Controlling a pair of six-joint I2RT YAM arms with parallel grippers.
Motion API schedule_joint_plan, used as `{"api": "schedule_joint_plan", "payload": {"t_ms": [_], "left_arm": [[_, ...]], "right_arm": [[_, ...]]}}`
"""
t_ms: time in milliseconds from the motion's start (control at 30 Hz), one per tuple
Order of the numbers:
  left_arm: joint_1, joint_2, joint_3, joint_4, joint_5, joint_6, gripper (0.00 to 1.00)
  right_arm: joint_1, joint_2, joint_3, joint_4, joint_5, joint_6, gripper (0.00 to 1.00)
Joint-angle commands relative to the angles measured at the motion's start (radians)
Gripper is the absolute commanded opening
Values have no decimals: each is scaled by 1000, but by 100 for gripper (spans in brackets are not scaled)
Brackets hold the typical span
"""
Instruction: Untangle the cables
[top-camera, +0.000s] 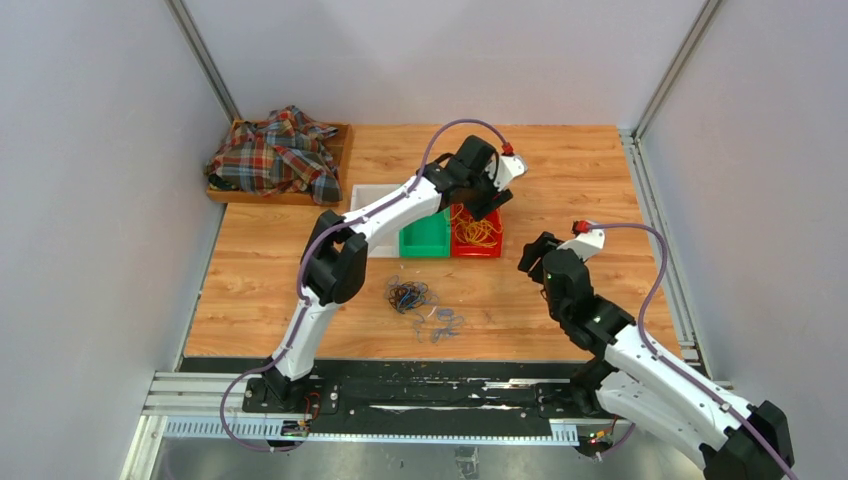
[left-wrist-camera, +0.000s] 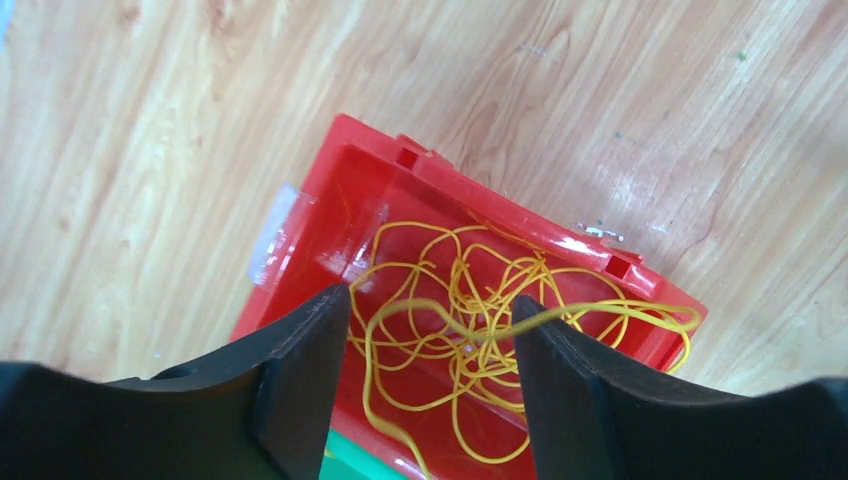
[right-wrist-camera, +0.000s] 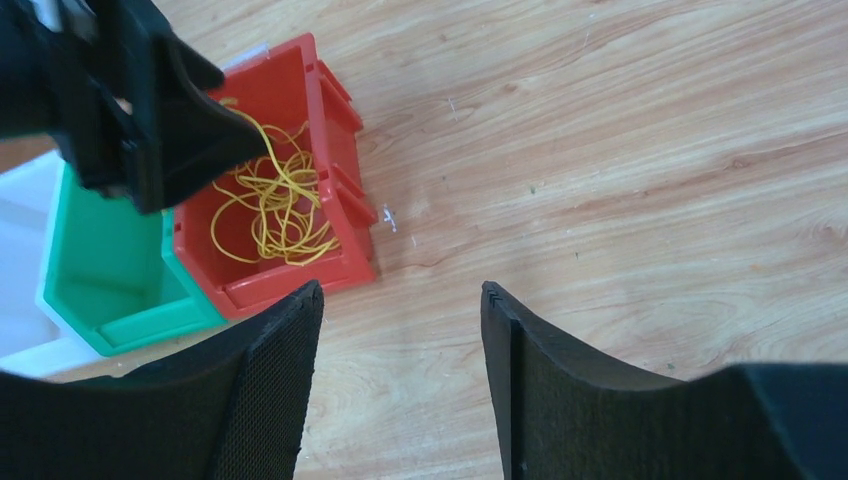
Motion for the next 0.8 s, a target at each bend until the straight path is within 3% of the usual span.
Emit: {"api": "schedule_joint_plan", "payload": {"t_ms": [0, 133, 233, 500, 767], "left_arm": [[10, -44, 91, -100, 32, 14, 68], [27, -77, 97, -126, 28, 21, 79], [39, -94, 81, -133, 21, 25, 80], [107, -187, 94, -263, 108, -5, 96], [184, -322, -98, -298, 161, -37, 98]], "right_arm": [[-33, 51, 39, -12, -41, 10, 58], [-49, 101, 63, -11, -78, 12, 58], [-65, 135, 77, 8, -114, -1, 58], [-140, 333, 144, 140, -321, -70, 59], [-146, 603, 320, 202, -482, -96, 49]]}}
